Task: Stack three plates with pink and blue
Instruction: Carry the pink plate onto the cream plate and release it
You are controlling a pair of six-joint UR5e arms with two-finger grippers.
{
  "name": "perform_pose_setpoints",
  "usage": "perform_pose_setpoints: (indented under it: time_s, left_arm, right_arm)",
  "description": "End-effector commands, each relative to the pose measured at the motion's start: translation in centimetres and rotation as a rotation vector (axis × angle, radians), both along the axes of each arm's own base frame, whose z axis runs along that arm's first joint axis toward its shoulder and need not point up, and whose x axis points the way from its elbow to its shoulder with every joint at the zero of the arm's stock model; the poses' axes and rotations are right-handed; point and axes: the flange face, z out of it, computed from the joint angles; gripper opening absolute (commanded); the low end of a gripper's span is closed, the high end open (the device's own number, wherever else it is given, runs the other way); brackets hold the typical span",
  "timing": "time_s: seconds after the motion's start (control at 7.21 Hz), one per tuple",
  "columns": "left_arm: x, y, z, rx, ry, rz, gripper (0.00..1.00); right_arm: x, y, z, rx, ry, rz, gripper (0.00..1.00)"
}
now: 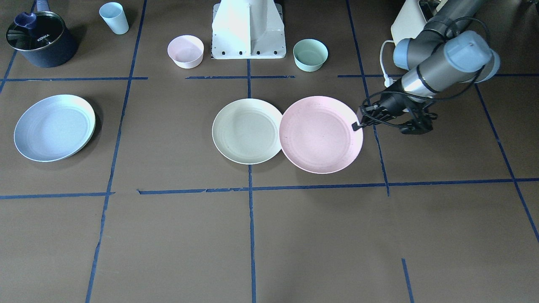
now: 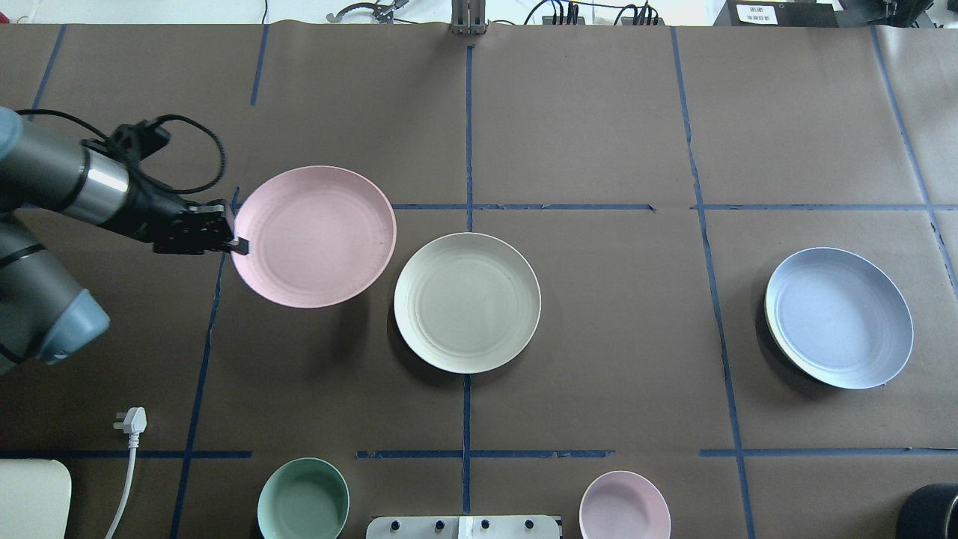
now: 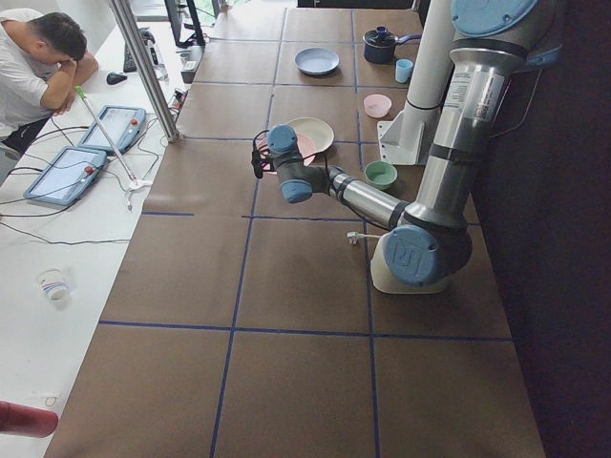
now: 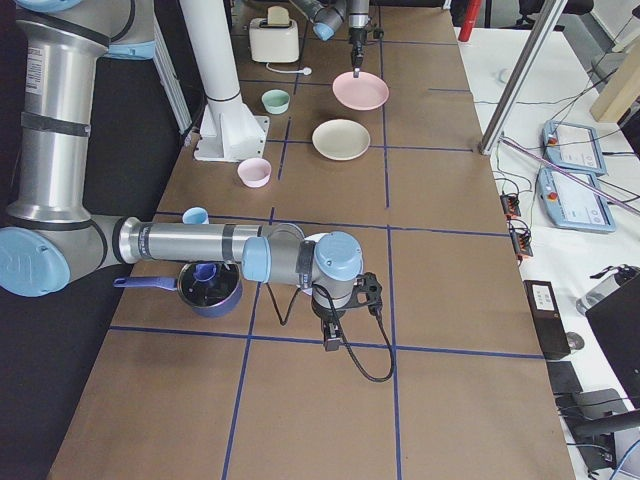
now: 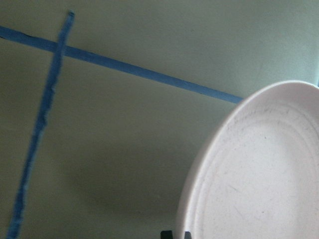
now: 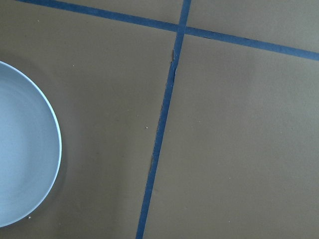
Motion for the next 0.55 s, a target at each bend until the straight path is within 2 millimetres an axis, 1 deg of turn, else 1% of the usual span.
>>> perform_pose_setpoints:
  time_s: [0.0, 0.14, 0.28, 0.42]
  left_arm:
    - [9.7, 3.6, -5.9, 0.022, -0.047, -0.005, 0.00]
    - [11.7, 4.9, -6.9, 0.027, -0.056, 0.012, 0.01]
    - [13.3, 6.0, -8.0, 0.009, -0.045, 0.025, 0.04]
    - [15.0, 7.0, -9.2, 0.000, -0.038, 0.010, 0.36]
  right_arm:
    - [0.0, 0.0, 0.2, -0.006, 0.000, 0.001, 1.00]
    - [0.0, 0.0, 0.3, -0.007, -0.001, 0.001, 1.00]
    - [0.0, 0.0, 0.3, -0.006, -0.001, 0.000, 1.00]
    - [0.0, 0.0, 0.3, -0.007, -0.001, 0.001, 1.00]
